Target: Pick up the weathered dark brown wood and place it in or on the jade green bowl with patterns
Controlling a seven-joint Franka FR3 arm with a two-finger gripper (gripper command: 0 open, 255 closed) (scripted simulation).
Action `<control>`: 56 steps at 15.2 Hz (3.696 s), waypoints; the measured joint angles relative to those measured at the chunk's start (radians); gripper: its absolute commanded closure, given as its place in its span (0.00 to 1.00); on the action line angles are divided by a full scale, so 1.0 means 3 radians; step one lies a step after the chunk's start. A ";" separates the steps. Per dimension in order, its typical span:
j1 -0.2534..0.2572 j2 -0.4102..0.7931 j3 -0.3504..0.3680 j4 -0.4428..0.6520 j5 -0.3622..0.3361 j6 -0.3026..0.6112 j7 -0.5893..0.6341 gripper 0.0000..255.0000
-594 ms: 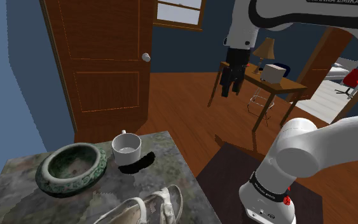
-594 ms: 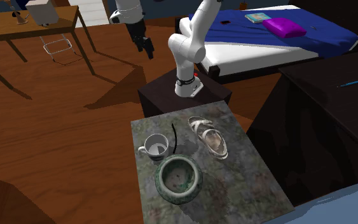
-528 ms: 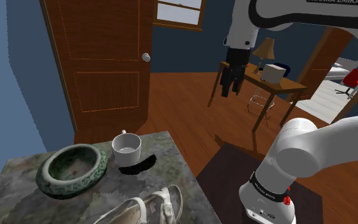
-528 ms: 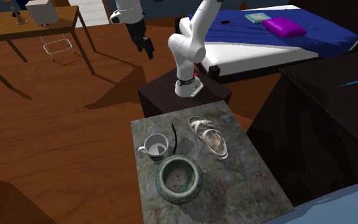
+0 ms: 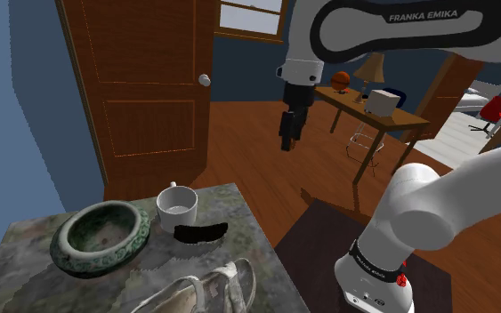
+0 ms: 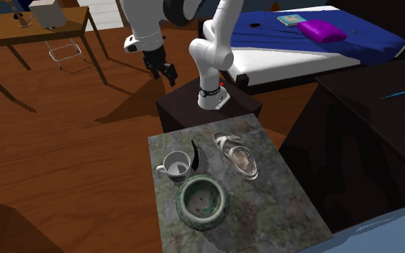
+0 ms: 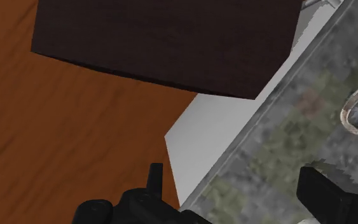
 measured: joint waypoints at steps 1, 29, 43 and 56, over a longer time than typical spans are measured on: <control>0.0049 0.0073 0.0029 0.0004 0.0018 0.0080 -0.0043 0.00; 0.1019 0.2090 0.0915 0.0506 0.0024 0.1936 -0.0761 0.00; 0.1008 0.2210 0.0909 0.0439 -0.0010 0.2086 -0.0743 1.00; 0.0942 0.1816 0.0747 -0.0108 0.0591 0.2668 -0.1819 0.00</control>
